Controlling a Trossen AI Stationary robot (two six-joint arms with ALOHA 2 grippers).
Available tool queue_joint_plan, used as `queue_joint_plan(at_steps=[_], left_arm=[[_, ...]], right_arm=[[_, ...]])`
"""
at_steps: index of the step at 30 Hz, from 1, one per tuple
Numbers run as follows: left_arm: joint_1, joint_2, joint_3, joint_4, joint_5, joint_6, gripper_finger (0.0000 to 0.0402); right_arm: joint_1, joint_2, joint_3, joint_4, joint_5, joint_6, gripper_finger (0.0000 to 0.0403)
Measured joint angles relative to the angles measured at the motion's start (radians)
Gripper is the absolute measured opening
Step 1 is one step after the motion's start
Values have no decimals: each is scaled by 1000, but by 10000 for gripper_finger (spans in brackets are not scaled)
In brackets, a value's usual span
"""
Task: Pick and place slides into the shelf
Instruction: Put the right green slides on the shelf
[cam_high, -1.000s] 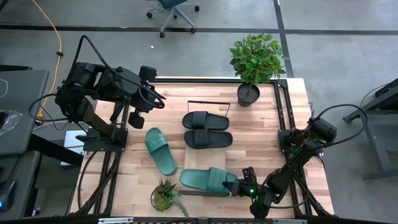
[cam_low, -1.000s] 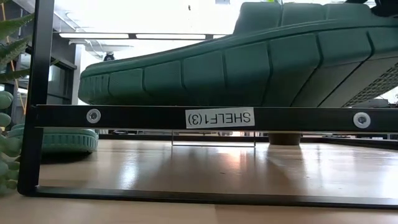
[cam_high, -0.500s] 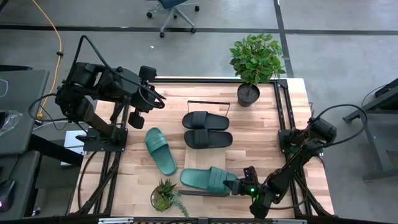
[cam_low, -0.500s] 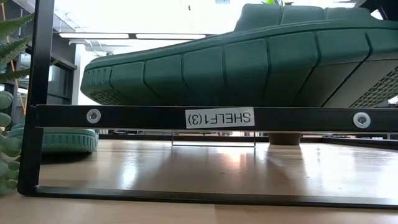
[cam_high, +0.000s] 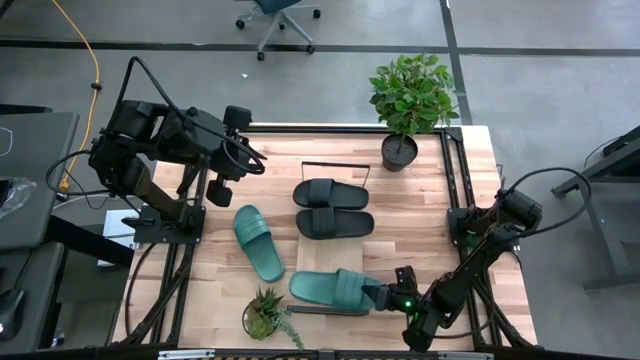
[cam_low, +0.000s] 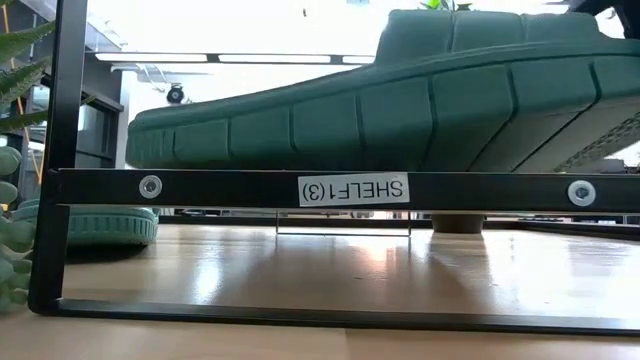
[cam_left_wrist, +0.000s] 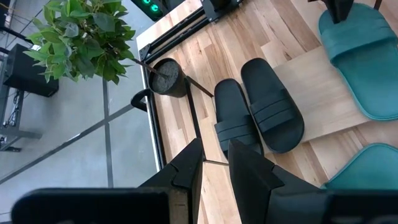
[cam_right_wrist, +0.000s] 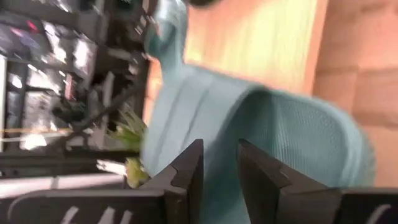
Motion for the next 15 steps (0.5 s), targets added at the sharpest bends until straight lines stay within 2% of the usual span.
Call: queue_joint_plan(at_steps=[3, 5, 10, 15], left_arm=[[0, 0, 0, 0, 0, 0, 67], [0, 0, 0, 0, 0, 0, 67], [0, 0, 0, 0, 0, 0, 67], [0, 0, 0, 0, 0, -1, 67]], right_arm=[[2, 0, 0, -25, 72, 36, 85], [2, 0, 0, -52, 84, 65, 85], [-1, 0, 0, -96, -48, 85, 85], [-2, 0, 0, -128, -53, 83, 84]])
